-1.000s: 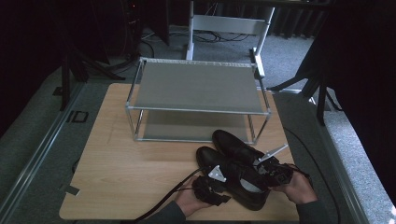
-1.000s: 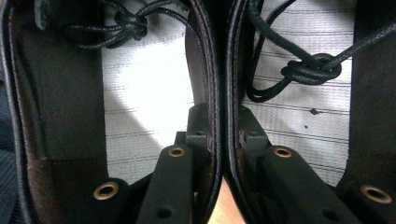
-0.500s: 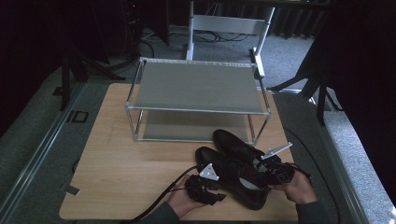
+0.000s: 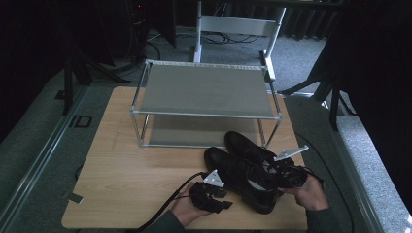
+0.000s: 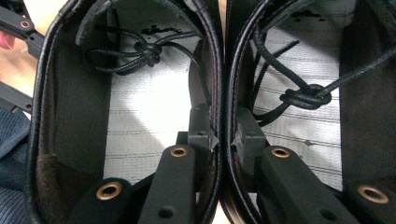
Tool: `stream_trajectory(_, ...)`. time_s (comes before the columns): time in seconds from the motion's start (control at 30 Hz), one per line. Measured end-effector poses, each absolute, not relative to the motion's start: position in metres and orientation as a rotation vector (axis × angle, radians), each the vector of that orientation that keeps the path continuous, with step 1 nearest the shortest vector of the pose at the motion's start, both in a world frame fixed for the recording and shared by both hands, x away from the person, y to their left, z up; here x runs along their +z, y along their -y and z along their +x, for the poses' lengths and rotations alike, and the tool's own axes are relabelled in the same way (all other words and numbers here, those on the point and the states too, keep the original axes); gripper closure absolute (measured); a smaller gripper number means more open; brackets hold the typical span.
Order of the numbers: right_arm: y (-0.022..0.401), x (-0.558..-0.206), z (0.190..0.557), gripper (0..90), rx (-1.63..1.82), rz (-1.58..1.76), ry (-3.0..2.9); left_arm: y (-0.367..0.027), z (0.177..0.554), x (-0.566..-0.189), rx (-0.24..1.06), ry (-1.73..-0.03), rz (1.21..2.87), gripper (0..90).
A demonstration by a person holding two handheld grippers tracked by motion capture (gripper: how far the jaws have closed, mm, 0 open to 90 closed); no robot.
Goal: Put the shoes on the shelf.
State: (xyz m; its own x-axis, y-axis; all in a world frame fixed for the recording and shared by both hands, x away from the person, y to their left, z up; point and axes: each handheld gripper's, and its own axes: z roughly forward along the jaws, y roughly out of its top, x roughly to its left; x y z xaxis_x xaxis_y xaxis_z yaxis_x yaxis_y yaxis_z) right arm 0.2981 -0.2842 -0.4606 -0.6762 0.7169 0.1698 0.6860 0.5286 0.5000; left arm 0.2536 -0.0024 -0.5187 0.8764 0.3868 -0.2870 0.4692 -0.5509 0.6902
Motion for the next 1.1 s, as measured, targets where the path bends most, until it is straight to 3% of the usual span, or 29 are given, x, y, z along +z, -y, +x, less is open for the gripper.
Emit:
stream_trajectory(0.7,0.266,-0.441,0.319,80.5,0.925,1.249,-2.629,-0.012,0.261,-0.517,-0.096,-0.672,2.186,57.4)
stream_trajectory(1.1,0.251,-0.442,0.338,80.3,0.922,1.269,-2.629,-0.033,0.275,-0.514,0.024,-0.819,2.145,58.0)
